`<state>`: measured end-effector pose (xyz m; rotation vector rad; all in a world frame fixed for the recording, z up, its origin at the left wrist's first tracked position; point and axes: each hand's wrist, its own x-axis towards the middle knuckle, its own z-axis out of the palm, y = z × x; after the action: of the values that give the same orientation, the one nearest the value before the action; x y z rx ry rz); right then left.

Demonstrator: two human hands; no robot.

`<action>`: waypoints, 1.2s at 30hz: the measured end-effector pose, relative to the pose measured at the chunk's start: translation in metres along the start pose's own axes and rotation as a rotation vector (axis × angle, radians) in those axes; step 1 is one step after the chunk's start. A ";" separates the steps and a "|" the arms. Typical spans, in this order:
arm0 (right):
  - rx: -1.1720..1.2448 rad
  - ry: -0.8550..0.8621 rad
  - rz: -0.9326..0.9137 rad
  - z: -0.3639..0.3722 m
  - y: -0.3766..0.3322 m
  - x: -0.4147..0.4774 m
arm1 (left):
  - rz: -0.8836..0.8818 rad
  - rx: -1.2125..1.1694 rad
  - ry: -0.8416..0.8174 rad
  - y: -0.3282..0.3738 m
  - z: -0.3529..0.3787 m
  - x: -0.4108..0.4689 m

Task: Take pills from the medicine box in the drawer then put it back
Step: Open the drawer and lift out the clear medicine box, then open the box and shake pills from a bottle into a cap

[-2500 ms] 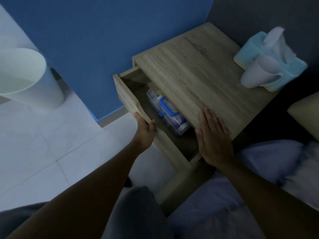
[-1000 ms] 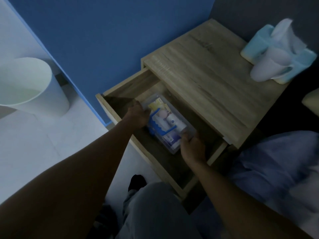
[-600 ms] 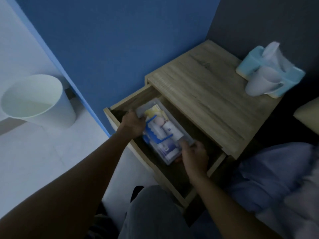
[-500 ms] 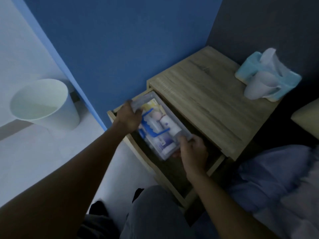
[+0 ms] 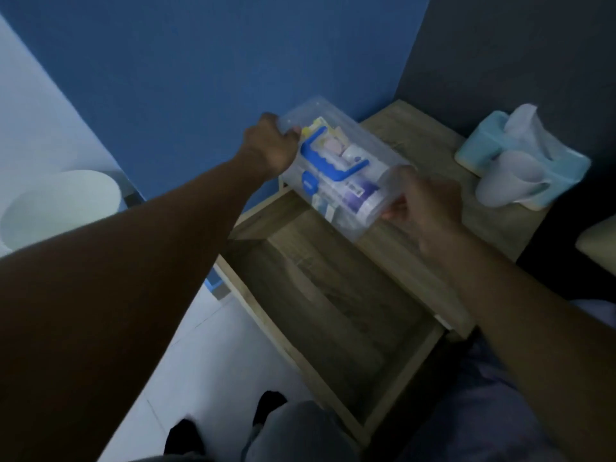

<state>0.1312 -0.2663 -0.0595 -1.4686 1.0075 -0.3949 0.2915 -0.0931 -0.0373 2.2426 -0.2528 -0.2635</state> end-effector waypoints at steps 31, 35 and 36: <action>-1.160 -0.172 -0.516 0.019 0.007 0.040 | -0.142 -0.400 0.073 -0.030 0.091 -0.013; -1.200 -0.155 -0.534 0.020 0.008 0.042 | -0.126 -0.383 0.111 -0.031 0.090 -0.017; -1.205 -0.150 -0.537 0.020 0.009 0.042 | -0.072 -0.338 0.126 -0.032 0.089 -0.020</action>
<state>0.1672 -0.2850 -0.0849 -2.8280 0.6994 0.0040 0.2510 -0.1329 -0.1160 1.9257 -0.0543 -0.1860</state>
